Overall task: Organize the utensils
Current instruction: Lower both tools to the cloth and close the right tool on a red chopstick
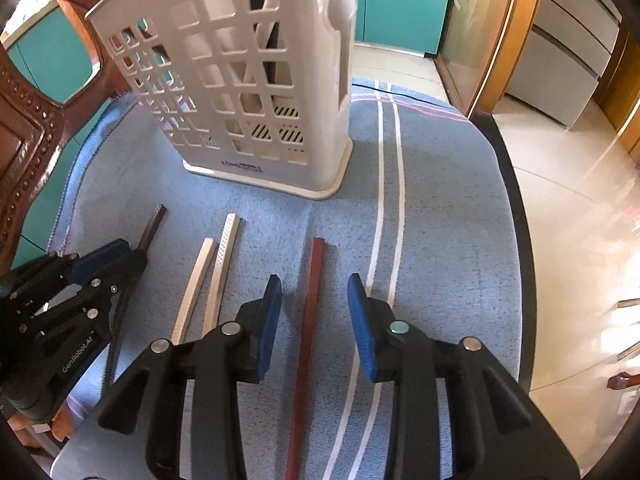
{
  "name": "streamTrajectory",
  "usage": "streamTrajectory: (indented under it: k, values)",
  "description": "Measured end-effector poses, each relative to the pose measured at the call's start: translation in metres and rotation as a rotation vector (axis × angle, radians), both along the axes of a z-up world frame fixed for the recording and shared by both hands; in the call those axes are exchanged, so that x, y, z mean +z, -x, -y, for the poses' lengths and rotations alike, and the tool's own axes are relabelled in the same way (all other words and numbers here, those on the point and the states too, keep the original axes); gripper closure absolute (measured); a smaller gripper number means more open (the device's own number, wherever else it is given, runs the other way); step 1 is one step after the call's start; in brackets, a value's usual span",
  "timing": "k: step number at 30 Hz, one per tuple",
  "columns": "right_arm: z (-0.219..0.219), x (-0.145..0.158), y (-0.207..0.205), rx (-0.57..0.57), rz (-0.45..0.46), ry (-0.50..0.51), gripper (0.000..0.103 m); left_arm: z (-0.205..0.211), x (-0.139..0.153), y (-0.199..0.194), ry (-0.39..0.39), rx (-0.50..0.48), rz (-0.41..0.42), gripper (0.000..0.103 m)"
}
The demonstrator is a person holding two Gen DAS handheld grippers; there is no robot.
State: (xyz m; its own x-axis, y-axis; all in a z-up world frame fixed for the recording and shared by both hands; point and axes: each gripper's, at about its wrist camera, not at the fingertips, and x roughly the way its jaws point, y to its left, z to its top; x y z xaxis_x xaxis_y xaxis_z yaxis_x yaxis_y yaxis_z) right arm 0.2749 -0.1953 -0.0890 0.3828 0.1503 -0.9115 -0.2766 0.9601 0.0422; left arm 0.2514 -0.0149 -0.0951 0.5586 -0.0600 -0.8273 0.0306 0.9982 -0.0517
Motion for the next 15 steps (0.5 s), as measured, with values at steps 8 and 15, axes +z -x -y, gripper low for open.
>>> streamTrajectory:
  k: [8, 15]
  values:
    - [-0.008, -0.008, 0.006, 0.014, 0.014, 0.047, 0.069, 0.007, 0.001, -0.001, -0.027, -0.007, 0.004, 0.077]
    - [-0.015, -0.011, 0.011, 0.020, 0.023, 0.059, 0.069, 0.012, 0.003, 0.003, -0.044, -0.007, 0.006, 0.068]
